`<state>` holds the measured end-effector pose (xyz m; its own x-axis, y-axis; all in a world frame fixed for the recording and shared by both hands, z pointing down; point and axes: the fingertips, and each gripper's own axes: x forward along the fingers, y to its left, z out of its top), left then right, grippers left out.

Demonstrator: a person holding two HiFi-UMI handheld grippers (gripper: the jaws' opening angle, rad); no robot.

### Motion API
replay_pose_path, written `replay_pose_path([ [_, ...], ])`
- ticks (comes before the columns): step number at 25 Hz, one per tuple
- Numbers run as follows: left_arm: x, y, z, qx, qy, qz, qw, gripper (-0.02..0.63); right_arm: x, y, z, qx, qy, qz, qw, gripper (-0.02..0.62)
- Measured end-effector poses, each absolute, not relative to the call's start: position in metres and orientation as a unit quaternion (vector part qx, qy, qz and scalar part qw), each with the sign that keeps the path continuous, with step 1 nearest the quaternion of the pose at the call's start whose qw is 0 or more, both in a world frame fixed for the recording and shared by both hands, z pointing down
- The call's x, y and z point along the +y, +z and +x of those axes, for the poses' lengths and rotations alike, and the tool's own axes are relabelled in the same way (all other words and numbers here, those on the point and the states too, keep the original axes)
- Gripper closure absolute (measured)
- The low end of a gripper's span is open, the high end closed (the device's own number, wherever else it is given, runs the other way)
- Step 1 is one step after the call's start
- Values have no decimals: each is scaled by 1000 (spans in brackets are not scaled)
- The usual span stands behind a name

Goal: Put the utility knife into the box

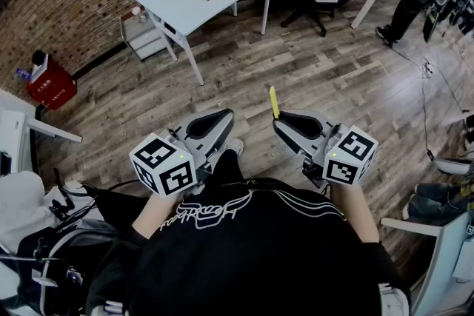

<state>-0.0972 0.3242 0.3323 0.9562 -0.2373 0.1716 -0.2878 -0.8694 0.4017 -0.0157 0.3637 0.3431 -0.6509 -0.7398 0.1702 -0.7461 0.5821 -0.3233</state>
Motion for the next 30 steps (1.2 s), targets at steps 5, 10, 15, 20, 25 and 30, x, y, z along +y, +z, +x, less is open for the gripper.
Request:
replay_pose_path([
  [5, 300, 337, -94, -132, 65, 964, 221, 574, 338, 345, -13, -884, 195, 426, 3, 526],
  [10, 270, 346, -82, -126, 71, 963, 229, 574, 309, 353, -1, -876, 206, 436, 3, 526],
  [15, 233, 352, -65, -119, 76, 962, 235, 574, 273, 359, 16, -870, 217, 444, -1, 526],
  [20, 186, 350, -53, -114, 80, 960, 242, 574, 226, 357, 25, -866, 225, 447, 3, 526],
  [25, 134, 349, -45, -107, 88, 959, 246, 575, 178, 351, 33, -862, 229, 453, 1, 526],
  [30, 85, 345, -32, -96, 85, 961, 244, 574, 131, 347, 44, -856, 229, 463, 6, 526],
])
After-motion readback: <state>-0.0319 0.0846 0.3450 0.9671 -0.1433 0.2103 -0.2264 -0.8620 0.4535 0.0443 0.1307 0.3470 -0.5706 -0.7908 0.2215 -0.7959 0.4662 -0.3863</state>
